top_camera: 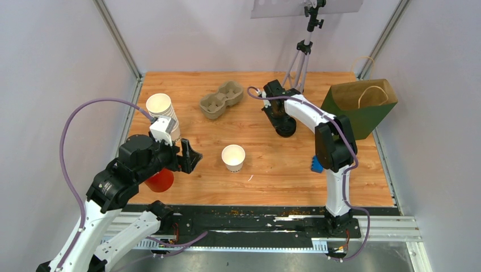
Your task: Pack the takeout coffee
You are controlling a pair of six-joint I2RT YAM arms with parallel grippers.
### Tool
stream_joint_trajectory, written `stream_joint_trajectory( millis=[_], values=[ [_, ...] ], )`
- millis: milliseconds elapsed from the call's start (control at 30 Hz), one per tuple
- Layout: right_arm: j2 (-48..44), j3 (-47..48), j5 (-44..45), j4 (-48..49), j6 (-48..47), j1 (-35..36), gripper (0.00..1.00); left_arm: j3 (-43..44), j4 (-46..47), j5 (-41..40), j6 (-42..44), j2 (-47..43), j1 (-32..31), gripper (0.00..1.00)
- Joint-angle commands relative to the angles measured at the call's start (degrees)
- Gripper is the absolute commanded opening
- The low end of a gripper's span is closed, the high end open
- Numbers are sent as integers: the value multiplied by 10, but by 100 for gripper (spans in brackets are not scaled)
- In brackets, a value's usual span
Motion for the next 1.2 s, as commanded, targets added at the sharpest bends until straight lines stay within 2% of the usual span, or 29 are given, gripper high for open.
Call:
stream_joint_trajectory(
  millis=[0, 533, 800, 867, 967, 1167],
  values=[
    [-36, 26, -7, -7, -7, 2, 0, 16, 8, -4, 12, 4, -1, 100],
    [-57, 50, -9, -33, -4, 0, 0, 20, 7, -4, 9, 5, -1, 100],
    [-41, 40, -35, -29, 2, -9, 2, 21, 12, 2, 3, 10, -1, 100],
    [-39, 33, -66, -27, 8, -14, 3, 23, 10, 3, 3, 10, -1, 100],
    [-42, 24, -90, -19, 16, -23, 0, 26, 6, 1, 5, 9, -1, 100],
    [-48, 20, -121, -15, 30, -42, 0, 26, 8, 2, 4, 10, -1, 100]
  ],
)
